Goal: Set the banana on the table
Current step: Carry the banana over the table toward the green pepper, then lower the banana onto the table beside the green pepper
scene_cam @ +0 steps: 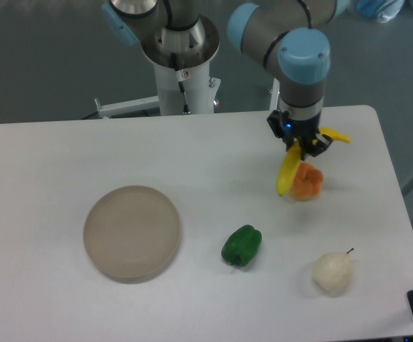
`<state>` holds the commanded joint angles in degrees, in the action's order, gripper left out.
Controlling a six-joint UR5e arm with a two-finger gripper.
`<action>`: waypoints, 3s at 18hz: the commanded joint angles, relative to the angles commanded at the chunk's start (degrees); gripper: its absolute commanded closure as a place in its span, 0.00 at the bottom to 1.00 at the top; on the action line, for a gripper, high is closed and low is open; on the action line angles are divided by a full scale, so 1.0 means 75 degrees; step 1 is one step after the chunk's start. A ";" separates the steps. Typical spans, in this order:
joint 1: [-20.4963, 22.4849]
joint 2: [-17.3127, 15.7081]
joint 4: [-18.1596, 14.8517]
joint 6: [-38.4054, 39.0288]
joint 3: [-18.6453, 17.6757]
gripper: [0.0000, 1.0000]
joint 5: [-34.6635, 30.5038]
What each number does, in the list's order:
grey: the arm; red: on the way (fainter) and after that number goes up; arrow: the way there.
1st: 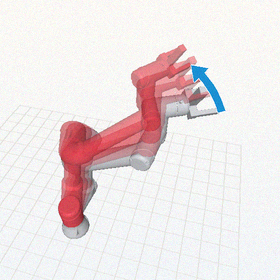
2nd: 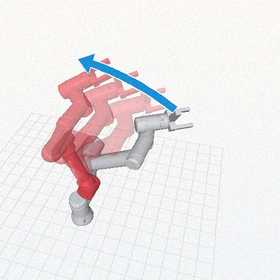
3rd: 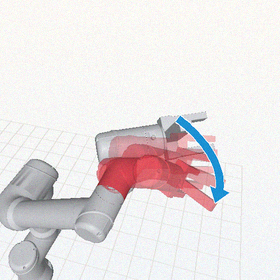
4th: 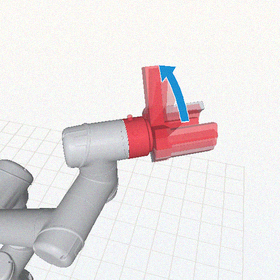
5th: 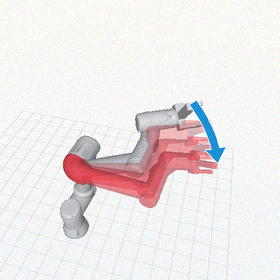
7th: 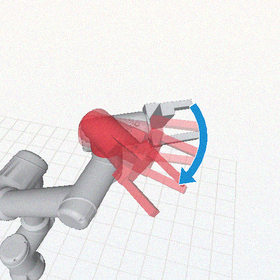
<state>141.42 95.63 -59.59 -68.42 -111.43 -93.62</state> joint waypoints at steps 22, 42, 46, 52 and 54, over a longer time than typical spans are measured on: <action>-0.1019 0.1299 0.1266 0.3100 -0.0553 0.84 0.0647; -0.1266 0.1546 0.1266 0.2433 -0.0576 0.83 0.0249; -0.1301 0.1558 0.1277 0.2091 -0.0588 0.83 0.0201; -0.1324 0.1581 0.1266 0.2080 -0.0541 0.79 0.0201; -0.1324 0.1593 0.1266 0.2068 -0.0541 0.78 0.0190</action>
<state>131.48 107.58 -50.10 -52.91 -115.49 -92.20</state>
